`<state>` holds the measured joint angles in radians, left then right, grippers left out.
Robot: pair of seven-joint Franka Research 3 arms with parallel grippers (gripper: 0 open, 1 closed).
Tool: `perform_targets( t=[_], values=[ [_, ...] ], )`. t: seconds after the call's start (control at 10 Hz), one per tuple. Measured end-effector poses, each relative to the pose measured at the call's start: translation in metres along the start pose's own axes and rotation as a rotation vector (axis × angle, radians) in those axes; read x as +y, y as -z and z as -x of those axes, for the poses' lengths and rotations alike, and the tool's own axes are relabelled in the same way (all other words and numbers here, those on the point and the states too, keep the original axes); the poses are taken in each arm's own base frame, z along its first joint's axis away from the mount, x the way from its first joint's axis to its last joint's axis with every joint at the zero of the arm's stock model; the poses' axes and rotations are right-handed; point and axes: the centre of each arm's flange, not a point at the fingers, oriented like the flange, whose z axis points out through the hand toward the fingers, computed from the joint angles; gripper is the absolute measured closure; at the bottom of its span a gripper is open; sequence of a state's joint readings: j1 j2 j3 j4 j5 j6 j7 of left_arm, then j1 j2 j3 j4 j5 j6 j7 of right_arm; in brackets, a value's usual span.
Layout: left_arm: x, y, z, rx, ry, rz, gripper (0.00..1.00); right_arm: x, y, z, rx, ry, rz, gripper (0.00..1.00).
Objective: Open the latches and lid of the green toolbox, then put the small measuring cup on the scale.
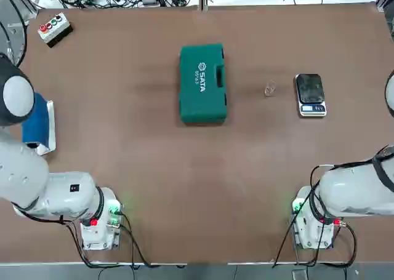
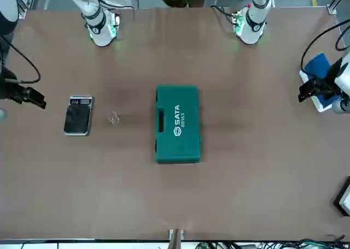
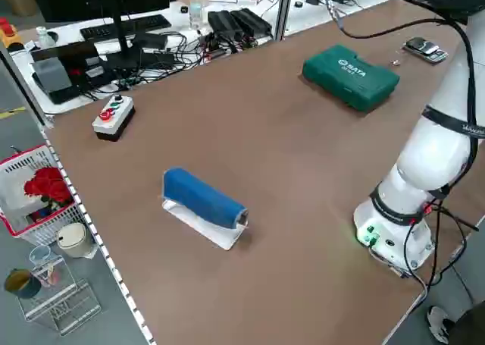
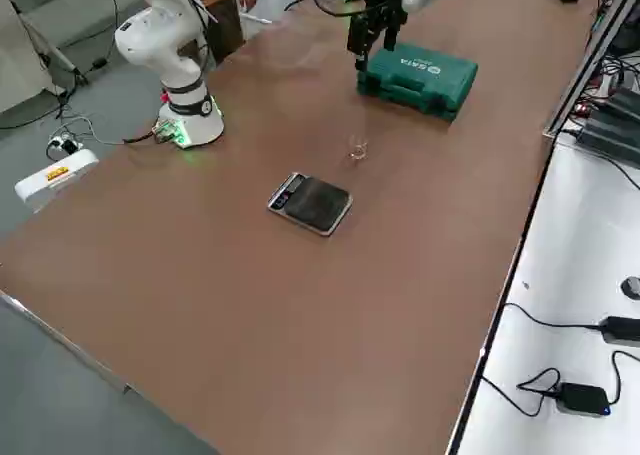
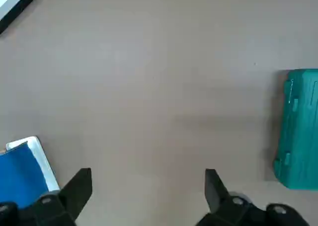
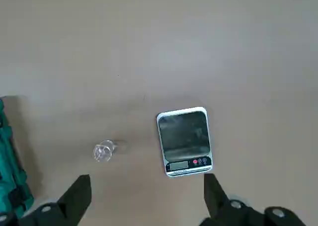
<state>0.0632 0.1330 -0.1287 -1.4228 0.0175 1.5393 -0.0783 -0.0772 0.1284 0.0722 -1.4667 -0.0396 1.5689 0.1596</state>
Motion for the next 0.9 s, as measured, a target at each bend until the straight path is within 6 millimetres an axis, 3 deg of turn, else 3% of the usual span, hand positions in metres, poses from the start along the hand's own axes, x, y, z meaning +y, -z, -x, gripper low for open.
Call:
perform_targets(
  t=[0.3, 0.5, 0.7, 0.9],
  values=[
    [-0.001, 0.004, 0.006, -0.015, -0.001, -0.003, 0.00, -0.004, -0.004, -0.001, 0.003, 0.007, -0.006, 0.00],
    [0.001, -0.004, 0.005, -0.035, -0.003, -0.001, 0.02, -0.026, -0.019, -0.002, -0.004, 0.016, -0.127, 0.00],
    [0.014, -0.022, -0.002, -0.043, -0.019, 0.032, 0.06, -0.057, -0.078, 0.000, -0.074, 0.009, -0.265, 0.00],
    [0.032, -0.039, -0.004, -0.054, 0.018, 0.065, 0.12, -0.103, -0.144, 0.016, -0.122, 0.004, -0.369, 0.00]
  ],
)
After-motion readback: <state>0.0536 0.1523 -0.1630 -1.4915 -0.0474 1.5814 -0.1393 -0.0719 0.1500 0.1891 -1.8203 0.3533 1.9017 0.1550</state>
